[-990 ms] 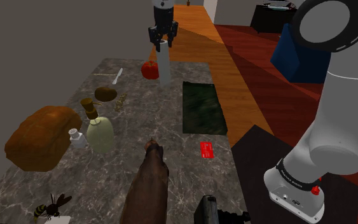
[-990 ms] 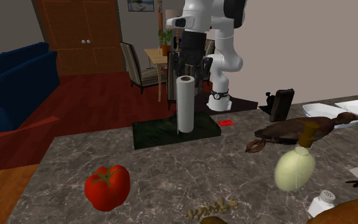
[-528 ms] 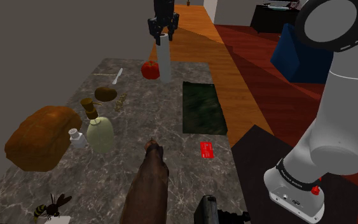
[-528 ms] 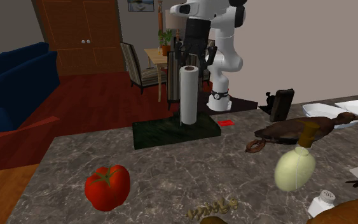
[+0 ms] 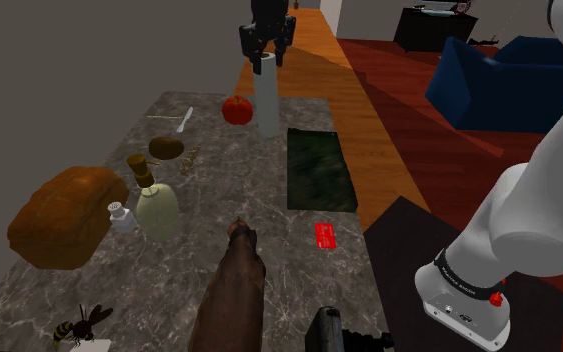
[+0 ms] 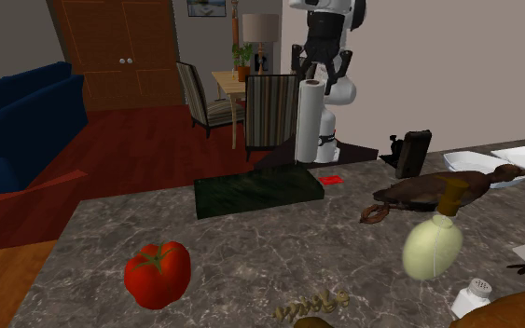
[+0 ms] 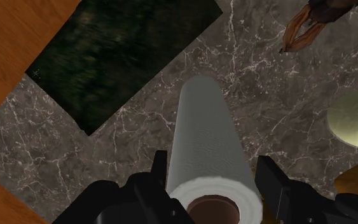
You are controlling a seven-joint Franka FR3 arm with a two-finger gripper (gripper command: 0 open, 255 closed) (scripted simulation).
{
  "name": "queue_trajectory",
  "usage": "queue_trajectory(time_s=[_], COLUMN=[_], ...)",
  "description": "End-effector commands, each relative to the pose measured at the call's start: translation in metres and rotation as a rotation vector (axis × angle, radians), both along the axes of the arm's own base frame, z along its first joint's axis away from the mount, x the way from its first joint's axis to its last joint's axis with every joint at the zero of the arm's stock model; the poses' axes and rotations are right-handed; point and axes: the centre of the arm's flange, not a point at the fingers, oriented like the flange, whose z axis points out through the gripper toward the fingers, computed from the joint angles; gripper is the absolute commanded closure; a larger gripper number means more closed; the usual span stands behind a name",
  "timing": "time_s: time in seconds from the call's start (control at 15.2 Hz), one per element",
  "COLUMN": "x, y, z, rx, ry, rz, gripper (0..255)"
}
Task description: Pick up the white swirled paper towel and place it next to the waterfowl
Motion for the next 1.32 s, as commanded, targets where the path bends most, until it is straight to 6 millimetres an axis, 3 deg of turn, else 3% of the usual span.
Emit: queue_trajectory(time_s=[0.0,1.25], x=[-0.021,-0.238], y=[0.011,0.12], z=[0.006,0.069], rx=[-0.001,-0.001], ry=[0.0,0.0], rz=[-0.001,-0.001], gripper=[255,255])
